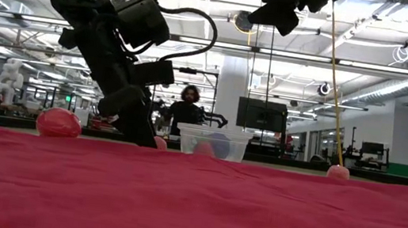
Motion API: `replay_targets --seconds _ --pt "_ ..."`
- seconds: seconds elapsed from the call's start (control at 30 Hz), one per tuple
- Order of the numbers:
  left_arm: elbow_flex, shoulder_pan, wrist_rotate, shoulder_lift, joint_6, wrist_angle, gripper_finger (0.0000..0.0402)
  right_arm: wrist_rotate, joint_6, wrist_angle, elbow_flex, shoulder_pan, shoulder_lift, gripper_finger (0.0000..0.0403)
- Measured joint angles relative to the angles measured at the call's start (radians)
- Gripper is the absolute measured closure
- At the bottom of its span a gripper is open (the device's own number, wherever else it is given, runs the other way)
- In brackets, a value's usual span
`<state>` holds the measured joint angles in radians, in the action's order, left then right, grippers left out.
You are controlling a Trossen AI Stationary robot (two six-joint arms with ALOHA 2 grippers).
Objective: Pick and placing Produce into tupperware
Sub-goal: Put the left pink peach into the transparent bin
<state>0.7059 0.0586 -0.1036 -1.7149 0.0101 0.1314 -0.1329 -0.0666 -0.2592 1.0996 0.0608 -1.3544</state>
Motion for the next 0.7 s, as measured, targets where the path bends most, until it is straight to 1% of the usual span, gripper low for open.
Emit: replay_targets --seconds 0.23,0.3,0.37,0.6,0.7 --pt "0.000 0.000 0.000 0.000 0.000 0.001 0.0131 0.000 -0.004 0.000 0.000 0.000 0.000 0.0183" --pt "-0.001 0.000 0.000 0.000 0.001 0.001 0.0137 0.000 -0.004 0.000 0.000 0.000 0.000 0.0183" --pt "-0.001 0.000 0.000 0.000 0.001 0.002 0.0152 0.000 -0.004 0.000 0.000 0.000 0.000 0.0183" --pt "-0.001 0.001 0.003 0.000 0.003 0.001 0.0230 0.000 -0.004 0.000 0.000 0.000 0.000 0.0183" --pt "-0.001 0.001 0.003 0.000 0.003 0.000 0.0256 0.000 -0.004 0.000 0.000 0.000 0.000 0.0183"
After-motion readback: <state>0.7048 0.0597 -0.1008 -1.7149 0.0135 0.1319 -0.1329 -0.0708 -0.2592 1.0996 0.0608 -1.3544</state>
